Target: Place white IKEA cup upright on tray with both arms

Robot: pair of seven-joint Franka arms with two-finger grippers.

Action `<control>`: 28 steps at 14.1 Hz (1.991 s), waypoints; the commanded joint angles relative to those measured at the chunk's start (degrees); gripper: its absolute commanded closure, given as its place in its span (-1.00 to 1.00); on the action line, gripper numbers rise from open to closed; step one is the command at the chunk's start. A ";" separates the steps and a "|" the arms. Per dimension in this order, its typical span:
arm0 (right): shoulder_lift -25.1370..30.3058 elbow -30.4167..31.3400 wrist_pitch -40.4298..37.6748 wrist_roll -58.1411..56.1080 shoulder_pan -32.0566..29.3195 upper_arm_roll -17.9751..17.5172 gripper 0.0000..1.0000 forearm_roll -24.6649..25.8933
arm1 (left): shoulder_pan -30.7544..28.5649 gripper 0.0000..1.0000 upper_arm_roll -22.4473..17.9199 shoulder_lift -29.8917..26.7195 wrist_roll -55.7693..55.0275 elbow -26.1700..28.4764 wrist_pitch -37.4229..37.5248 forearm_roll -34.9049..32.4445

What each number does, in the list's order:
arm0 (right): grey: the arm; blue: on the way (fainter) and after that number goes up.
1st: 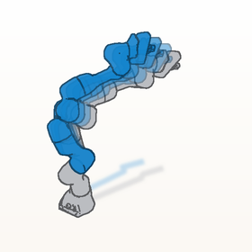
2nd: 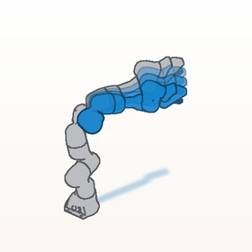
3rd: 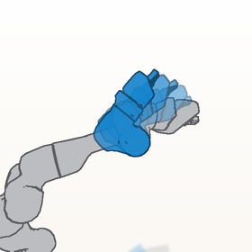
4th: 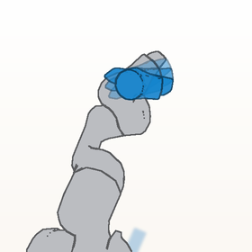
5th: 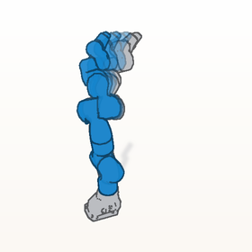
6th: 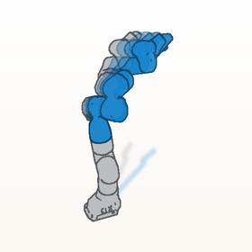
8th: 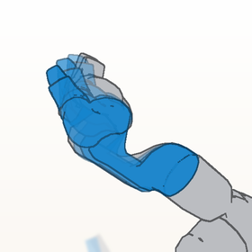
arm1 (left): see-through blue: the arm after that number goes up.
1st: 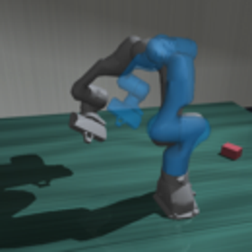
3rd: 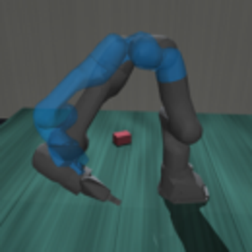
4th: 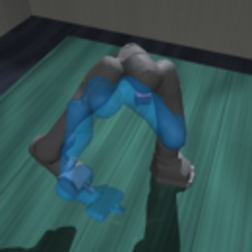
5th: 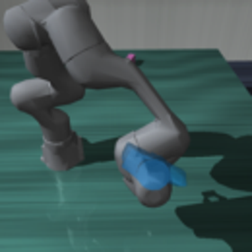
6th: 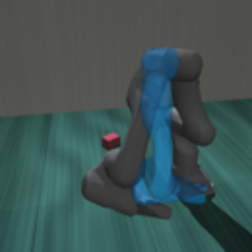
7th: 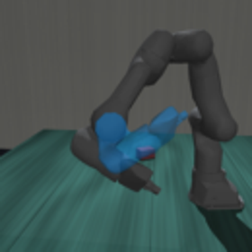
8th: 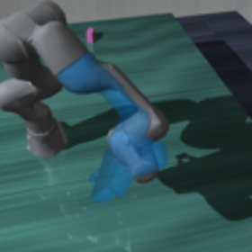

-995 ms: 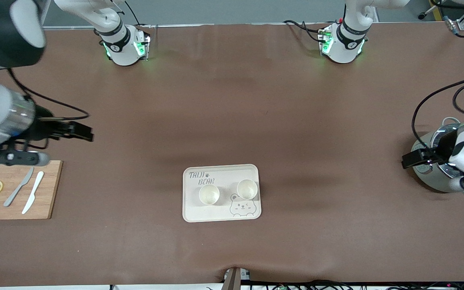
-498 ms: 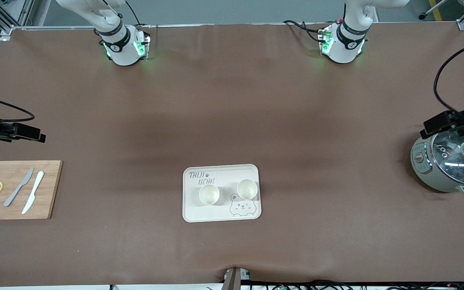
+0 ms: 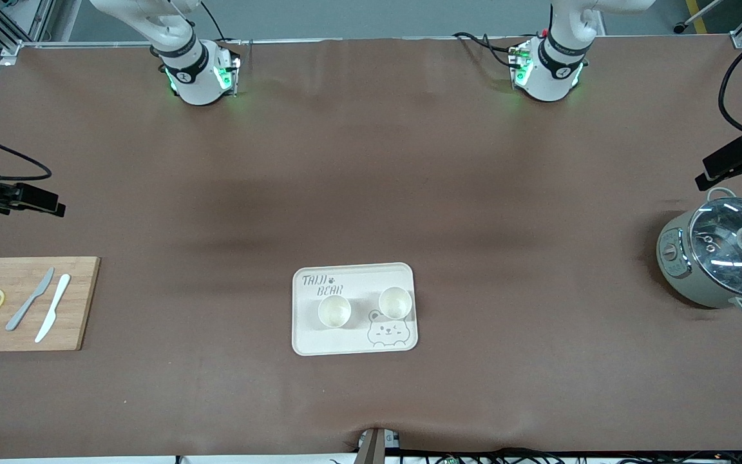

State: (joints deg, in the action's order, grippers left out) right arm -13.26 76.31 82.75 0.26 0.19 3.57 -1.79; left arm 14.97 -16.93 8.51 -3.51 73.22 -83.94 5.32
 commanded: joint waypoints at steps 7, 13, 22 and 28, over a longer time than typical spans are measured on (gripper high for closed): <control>2.45 3.23 1.27 -2.02 -0.54 -0.85 -1.00 1.35 | -16.18 -1.00 16.65 -0.78 0.43 0.61 -0.26 -1.27; 5.16 6.72 1.53 -2.11 -0.46 -0.94 -1.00 1.35 | -19.96 -1.00 23.94 -0.78 0.61 0.87 -1.66 -6.80; 12.47 13.42 4.35 -2.20 -1.25 -0.85 -1.00 1.27 | -20.68 -1.00 25.89 -0.25 -0.01 -0.27 -1.84 -8.39; 12.30 13.43 4.35 -2.20 -0.90 -0.94 -1.00 1.27 | -20.33 -1.00 26.24 -0.25 -0.10 -0.18 -1.66 -8.48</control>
State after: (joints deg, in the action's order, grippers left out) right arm -1.88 88.56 86.45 -1.44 0.04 3.44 -1.24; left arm -5.17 8.64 8.51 -3.51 73.29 -85.56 -1.87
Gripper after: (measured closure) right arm 0.000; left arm 0.000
